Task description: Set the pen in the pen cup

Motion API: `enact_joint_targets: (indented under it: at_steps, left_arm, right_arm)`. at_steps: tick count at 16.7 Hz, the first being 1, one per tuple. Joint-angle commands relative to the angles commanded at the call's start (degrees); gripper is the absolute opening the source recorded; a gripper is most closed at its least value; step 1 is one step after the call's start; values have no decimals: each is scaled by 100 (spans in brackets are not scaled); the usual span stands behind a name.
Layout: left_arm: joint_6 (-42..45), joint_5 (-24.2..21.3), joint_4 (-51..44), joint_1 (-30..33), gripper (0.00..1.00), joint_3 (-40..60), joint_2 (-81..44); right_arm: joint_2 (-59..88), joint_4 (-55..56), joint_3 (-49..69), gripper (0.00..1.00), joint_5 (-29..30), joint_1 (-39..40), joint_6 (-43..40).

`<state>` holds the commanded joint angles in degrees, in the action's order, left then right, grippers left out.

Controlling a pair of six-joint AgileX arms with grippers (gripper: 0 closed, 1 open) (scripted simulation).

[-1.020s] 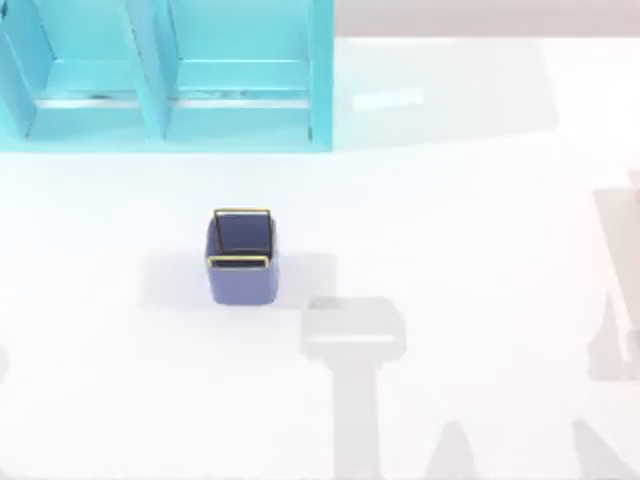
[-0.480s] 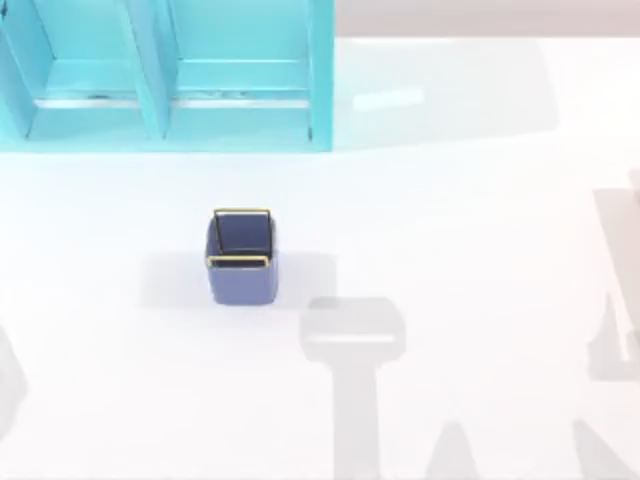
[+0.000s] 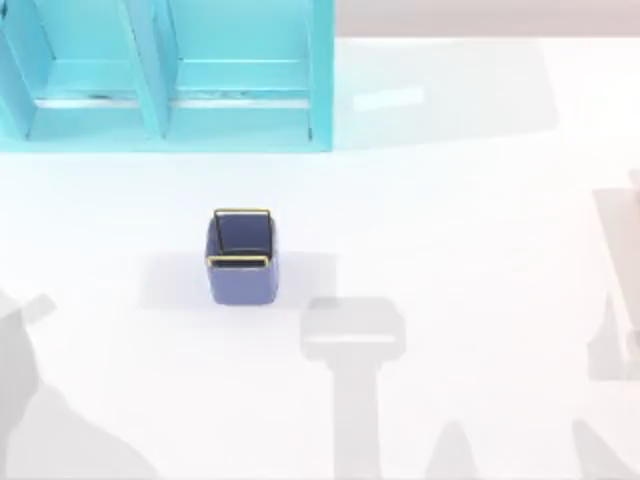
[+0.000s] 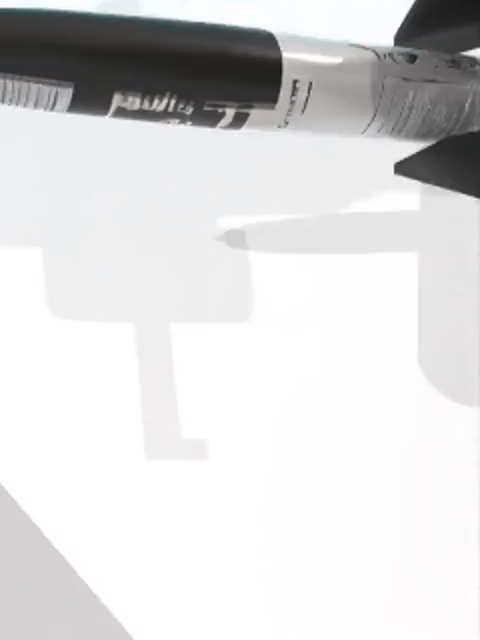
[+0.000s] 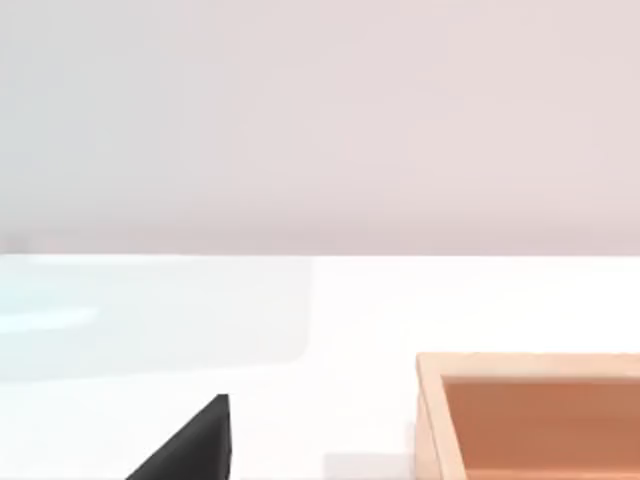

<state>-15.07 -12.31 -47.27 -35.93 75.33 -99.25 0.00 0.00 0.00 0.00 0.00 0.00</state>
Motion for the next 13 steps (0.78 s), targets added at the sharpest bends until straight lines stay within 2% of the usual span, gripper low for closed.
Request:
enact_joint_targets:
  at_steps: [5,13]
  left_arm:
    - [491,2048,1949,1995,0,-587,-345]
    - [1233,6144,5620,5647,0,-1345,-1009]
  right_arm:
    - [0,0,0,100,0,0,0]
    - [0,0,0,100,0,0,0]
